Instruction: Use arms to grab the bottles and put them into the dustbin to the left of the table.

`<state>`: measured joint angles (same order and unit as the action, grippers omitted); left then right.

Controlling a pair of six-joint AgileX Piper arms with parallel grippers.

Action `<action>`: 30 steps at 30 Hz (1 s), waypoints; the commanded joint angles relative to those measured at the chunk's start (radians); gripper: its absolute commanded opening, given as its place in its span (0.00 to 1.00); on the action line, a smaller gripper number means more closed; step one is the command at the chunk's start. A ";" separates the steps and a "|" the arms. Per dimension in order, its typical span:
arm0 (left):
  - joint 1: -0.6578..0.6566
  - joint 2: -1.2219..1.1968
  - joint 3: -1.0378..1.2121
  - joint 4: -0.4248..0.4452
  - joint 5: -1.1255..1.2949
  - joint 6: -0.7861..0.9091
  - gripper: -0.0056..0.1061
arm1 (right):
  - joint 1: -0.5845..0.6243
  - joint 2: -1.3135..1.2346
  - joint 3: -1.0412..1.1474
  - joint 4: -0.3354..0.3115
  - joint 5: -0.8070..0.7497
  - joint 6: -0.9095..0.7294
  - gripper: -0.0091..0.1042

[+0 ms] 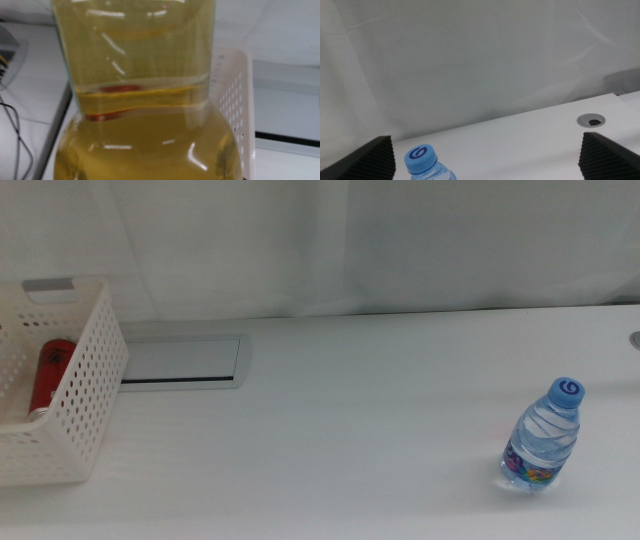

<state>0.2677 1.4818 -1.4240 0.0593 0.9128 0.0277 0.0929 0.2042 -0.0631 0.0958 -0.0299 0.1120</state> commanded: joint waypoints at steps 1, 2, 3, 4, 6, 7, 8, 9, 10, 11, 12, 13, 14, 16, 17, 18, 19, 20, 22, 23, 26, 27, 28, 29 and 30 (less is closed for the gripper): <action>0.004 0.041 -0.016 -0.024 -0.075 0.012 0.02 | -0.004 -0.002 0.007 -0.006 -0.010 -0.007 0.99; 0.004 0.066 -0.016 -0.026 -0.083 0.017 0.02 | -0.004 -0.002 0.007 -0.006 -0.010 -0.007 0.99; 0.004 0.093 -0.016 -0.034 -0.093 0.032 0.02 | -0.004 -0.002 0.007 -0.006 -0.010 -0.007 0.99; 0.004 0.114 -0.016 -0.044 -0.100 0.039 0.02 | -0.004 -0.002 0.007 -0.006 -0.010 -0.007 0.99; 0.004 0.167 -0.016 -0.052 -0.118 0.043 0.02 | -0.004 -0.002 0.007 -0.006 -0.010 -0.007 0.99; 0.002 0.193 -0.016 -0.059 -0.125 0.043 0.02 | -0.004 -0.002 0.007 -0.006 -0.010 -0.007 0.99; 0.002 0.217 -0.016 -0.067 -0.131 0.043 0.02 | -0.004 -0.002 0.007 -0.006 -0.010 -0.007 0.99; 0.002 0.241 -0.016 -0.069 -0.139 0.043 0.02 | -0.004 -0.002 0.007 -0.006 -0.010 -0.007 0.99; 0.002 0.260 -0.016 -0.069 -0.144 0.043 0.02 | -0.004 -0.002 0.007 -0.006 -0.010 -0.007 0.99; 0.002 0.281 -0.016 -0.069 -0.154 0.043 0.02 | -0.004 -0.002 0.007 -0.006 -0.010 -0.007 0.99; 0.002 0.301 -0.016 -0.069 -0.157 0.038 0.02 | -0.004 -0.002 0.007 -0.006 -0.010 -0.007 0.99; 0.002 0.315 -0.016 -0.069 -0.159 0.038 0.02 | -0.004 -0.002 0.007 -0.006 -0.010 -0.007 0.99; 0.002 0.331 -0.016 -0.069 -0.163 0.039 0.02 | -0.004 -0.002 0.007 -0.006 -0.010 -0.007 0.99; 0.002 0.356 -0.016 -0.070 -0.173 0.039 0.02 | -0.004 -0.002 0.007 -0.006 -0.010 -0.007 0.99; 0.002 0.364 -0.016 -0.070 -0.175 0.039 0.02 | -0.004 -0.002 0.007 -0.006 -0.010 -0.007 0.99; 0.002 0.371 -0.016 -0.070 -0.181 0.039 0.02 | -0.004 -0.002 0.007 -0.006 -0.010 -0.007 0.99; 0.002 0.374 -0.016 -0.074 -0.191 0.039 0.02 | -0.004 -0.002 0.007 -0.006 -0.010 -0.007 0.99; 0.002 0.374 -0.016 -0.075 -0.195 0.039 0.02 | -0.004 -0.002 0.007 -0.006 -0.010 -0.007 0.99; 0.002 0.374 -0.016 -0.075 -0.207 0.034 0.02 | -0.004 -0.002 0.007 -0.006 -0.010 -0.007 0.99; 0.002 0.374 -0.016 -0.075 -0.215 0.022 0.02 | -0.004 -0.002 0.007 -0.006 -0.010 -0.007 0.99; 0.002 0.374 -0.016 -0.075 -0.223 0.005 0.03 | -0.004 -0.002 0.007 -0.006 -0.010 -0.007 0.99; 0.002 0.374 -0.016 -0.075 -0.225 0.005 0.04 | -0.004 -0.002 0.007 -0.006 -0.010 -0.007 0.99; 0.002 0.374 -0.016 -0.075 -0.225 0.010 0.06 | -0.004 -0.002 0.007 -0.006 -0.010 -0.007 0.99; 0.002 0.374 -0.016 -0.075 -0.225 0.011 0.11 | -0.004 -0.002 0.007 -0.006 -0.010 -0.007 0.99; 0.002 0.374 -0.016 -0.075 -0.225 0.011 0.17 | -0.004 -0.002 0.007 -0.006 -0.010 -0.007 0.99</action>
<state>0.2677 1.8658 -1.4240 0.0000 0.7429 0.0490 0.0929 0.2042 -0.0631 0.0958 -0.0299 0.1123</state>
